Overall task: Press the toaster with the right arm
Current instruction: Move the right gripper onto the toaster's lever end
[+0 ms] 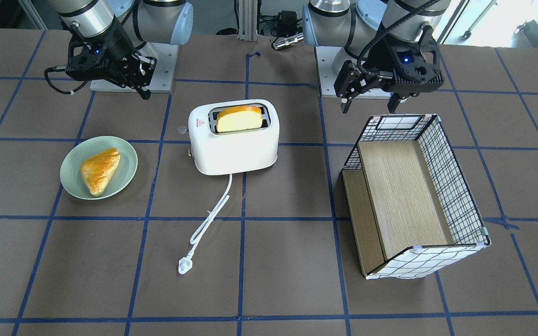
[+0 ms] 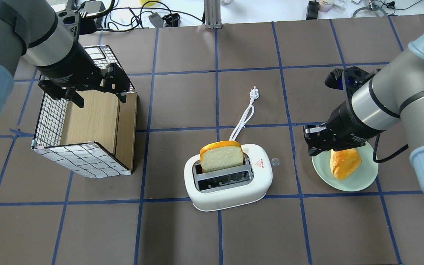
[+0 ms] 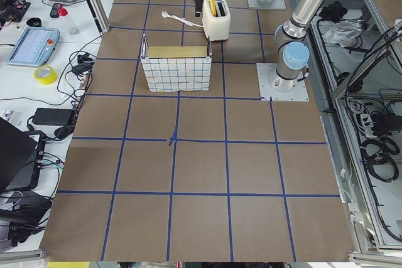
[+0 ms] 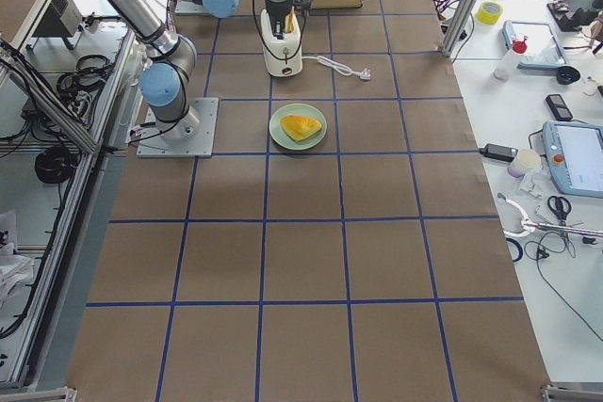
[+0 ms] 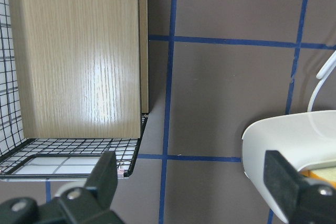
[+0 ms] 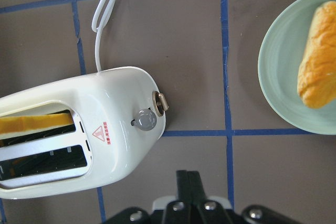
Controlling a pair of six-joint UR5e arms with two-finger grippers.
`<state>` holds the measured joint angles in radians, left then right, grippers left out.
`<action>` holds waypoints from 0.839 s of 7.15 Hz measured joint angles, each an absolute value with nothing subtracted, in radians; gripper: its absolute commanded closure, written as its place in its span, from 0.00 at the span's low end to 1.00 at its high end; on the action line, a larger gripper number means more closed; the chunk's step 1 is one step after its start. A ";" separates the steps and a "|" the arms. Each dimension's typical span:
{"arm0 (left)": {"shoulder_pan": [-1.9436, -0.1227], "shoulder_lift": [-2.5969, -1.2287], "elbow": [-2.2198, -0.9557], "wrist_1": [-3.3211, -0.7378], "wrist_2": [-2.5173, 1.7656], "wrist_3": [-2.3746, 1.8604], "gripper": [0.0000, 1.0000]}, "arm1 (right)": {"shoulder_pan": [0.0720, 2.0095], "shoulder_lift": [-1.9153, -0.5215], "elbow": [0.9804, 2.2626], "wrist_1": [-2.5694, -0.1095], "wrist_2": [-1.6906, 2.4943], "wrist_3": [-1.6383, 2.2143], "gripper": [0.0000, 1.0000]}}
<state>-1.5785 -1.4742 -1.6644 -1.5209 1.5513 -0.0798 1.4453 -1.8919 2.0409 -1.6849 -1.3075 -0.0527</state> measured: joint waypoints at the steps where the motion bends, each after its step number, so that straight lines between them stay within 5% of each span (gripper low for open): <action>1: -1.578 -1.474 -1.664 -1.521 1.552 -0.080 0.00 | 1.427 -1.892 2.082 -1.718 -1.247 -0.065 1.00; 6: -1.578 -1.474 -1.664 -1.520 1.552 -0.080 0.00 | 1.415 -1.862 2.224 -1.938 -1.127 -0.059 1.00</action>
<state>-1.5785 -1.4742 -1.6644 -1.5204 1.5518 -0.0798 1.4149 -1.8620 2.2235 -1.9379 -1.1271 -0.0589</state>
